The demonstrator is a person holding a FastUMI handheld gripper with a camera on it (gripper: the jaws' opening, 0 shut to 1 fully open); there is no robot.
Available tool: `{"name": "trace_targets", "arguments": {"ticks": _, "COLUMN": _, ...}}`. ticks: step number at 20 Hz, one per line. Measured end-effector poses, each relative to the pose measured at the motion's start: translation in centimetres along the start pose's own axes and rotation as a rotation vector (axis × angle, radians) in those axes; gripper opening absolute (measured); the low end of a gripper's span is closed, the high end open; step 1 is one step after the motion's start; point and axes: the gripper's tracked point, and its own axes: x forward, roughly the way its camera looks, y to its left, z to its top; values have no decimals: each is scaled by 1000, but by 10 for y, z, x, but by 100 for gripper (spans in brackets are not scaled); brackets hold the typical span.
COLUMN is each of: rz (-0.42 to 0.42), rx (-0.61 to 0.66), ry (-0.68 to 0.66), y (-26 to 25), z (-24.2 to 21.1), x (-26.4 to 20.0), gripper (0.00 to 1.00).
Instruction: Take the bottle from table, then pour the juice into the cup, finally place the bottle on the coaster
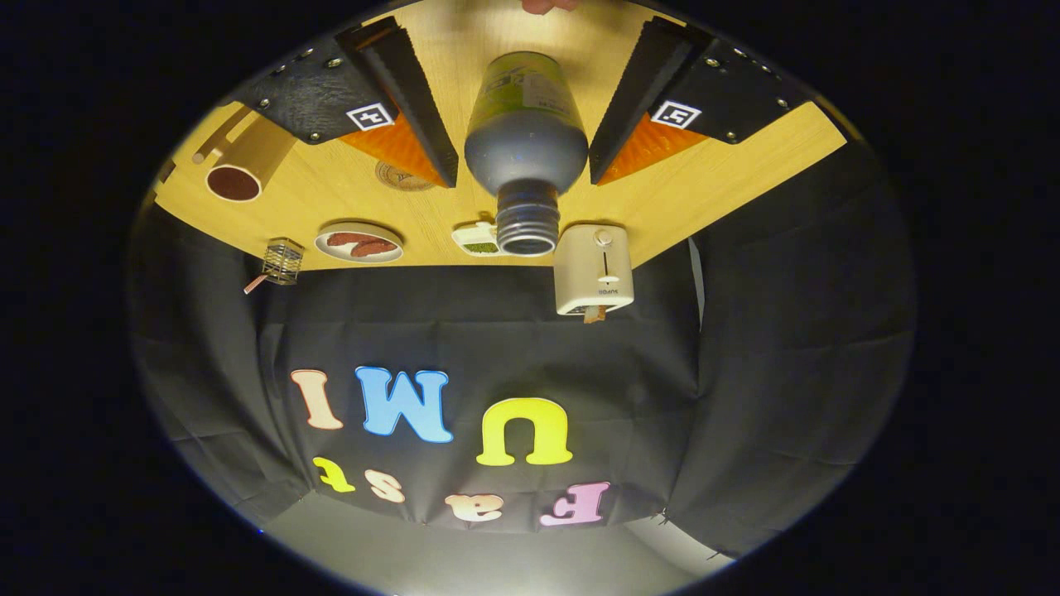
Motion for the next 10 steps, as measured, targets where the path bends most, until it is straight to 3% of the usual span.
{"name": "trace_targets", "arguments": {"ticks": 10, "rz": -32, "rx": 13, "ry": 131, "y": 1, "z": -54, "x": 6, "gripper": 97}}
